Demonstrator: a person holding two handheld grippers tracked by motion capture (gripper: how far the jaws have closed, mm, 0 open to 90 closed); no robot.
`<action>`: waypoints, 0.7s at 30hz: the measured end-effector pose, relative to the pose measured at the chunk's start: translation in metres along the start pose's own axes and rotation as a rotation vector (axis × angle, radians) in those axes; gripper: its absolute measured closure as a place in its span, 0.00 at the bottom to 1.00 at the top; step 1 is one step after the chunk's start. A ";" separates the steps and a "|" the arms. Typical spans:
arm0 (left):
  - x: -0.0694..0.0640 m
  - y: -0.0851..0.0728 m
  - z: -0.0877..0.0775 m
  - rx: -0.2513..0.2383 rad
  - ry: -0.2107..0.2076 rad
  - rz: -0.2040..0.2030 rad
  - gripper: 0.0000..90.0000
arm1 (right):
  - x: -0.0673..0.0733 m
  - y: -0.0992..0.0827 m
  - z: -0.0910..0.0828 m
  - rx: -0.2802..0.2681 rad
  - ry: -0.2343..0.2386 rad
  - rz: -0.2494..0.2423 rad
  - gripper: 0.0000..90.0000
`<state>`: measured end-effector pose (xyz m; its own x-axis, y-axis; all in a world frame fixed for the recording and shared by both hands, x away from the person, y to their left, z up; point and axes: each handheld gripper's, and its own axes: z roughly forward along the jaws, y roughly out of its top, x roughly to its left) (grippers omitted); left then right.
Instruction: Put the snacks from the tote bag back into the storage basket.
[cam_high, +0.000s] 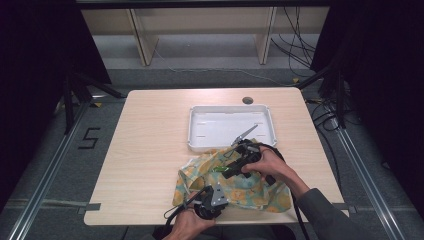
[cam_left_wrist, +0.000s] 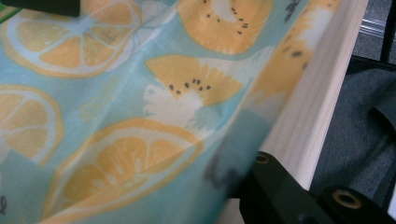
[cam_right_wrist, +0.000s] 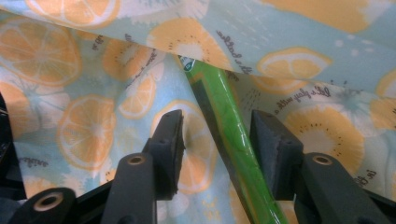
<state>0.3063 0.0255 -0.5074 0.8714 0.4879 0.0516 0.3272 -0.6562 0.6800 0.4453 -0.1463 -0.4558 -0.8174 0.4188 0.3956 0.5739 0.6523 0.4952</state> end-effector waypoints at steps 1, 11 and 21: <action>0.000 0.000 0.000 0.000 0.000 0.000 1.00 | 0.000 0.000 0.000 0.000 -0.005 -0.002 0.65; 0.000 0.000 0.000 0.003 -0.004 0.001 1.00 | 0.003 0.001 -0.007 0.010 0.017 0.006 0.74; 0.001 0.000 0.000 0.003 -0.009 -0.001 1.00 | 0.009 0.004 -0.008 0.007 0.072 -0.057 0.81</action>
<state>0.3071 0.0255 -0.5075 0.8742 0.4834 0.0447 0.3290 -0.6576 0.6778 0.4406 -0.1445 -0.4438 -0.8427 0.3347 0.4216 0.5261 0.6783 0.5130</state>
